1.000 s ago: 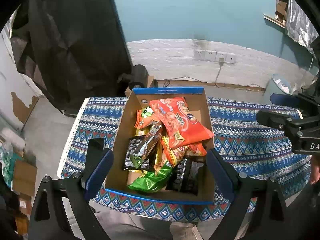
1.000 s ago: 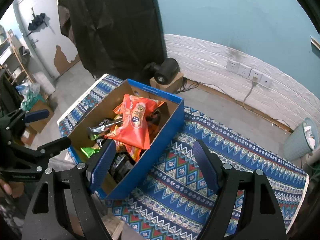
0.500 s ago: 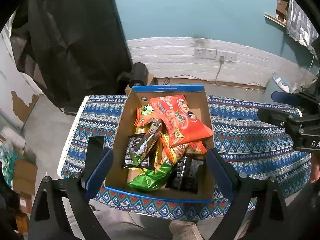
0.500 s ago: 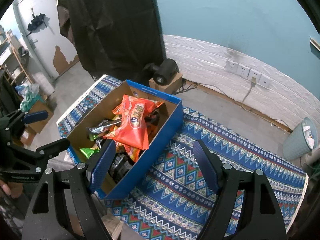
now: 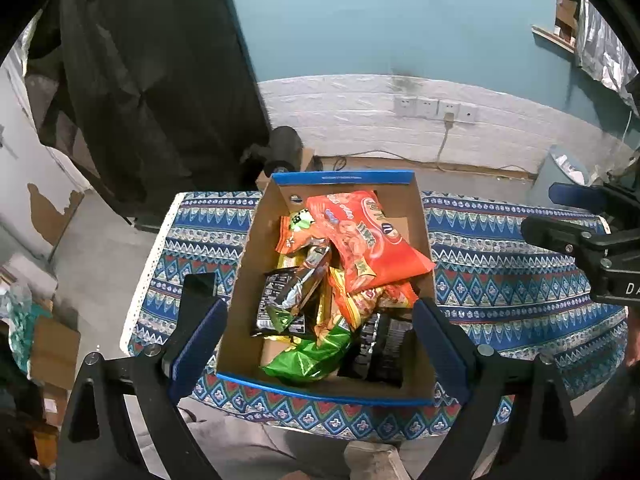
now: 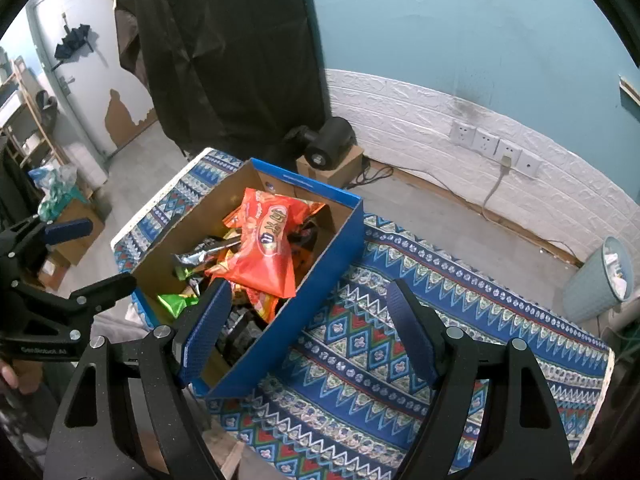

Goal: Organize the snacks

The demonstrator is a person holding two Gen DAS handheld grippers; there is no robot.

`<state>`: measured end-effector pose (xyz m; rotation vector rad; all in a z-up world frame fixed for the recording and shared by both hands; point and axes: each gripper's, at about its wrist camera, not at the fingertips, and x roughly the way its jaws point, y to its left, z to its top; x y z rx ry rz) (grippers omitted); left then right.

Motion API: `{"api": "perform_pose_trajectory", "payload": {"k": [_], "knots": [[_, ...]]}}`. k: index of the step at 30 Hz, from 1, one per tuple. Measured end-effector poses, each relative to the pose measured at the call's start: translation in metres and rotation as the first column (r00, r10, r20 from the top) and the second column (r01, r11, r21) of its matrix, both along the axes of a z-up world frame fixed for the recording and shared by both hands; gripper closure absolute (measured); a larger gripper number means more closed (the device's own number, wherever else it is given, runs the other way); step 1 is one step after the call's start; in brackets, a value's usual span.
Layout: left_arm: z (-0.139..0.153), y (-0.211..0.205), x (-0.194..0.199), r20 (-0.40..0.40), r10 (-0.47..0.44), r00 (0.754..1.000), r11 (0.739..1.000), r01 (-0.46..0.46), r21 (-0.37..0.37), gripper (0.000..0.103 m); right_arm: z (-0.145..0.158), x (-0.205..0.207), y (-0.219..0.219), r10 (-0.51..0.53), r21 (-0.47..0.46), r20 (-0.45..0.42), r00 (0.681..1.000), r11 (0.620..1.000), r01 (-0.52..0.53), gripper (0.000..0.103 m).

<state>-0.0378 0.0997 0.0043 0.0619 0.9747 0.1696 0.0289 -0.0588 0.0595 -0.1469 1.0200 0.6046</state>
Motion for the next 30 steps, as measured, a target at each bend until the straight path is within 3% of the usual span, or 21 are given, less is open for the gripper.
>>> {"api": "perform_pose_trajectory", "payload": {"k": [15, 30], "knots": [[-0.0028, 0.0039, 0.0012, -0.024, 0.007, 1.000, 0.999, -0.008, -0.038, 0.008, -0.0007, 0.0003, 0.0002, 0.002, -0.009, 0.004, 1.000, 1.000, -0.002, 0.024], [-0.0040, -0.0048, -0.0004, -0.027, -0.026, 0.999, 0.999, 0.025, -0.027, 0.008, -0.0029, -0.0020, 0.0017, 0.016, -0.031, 0.008, 1.000, 0.999, -0.016, 0.024]]}}
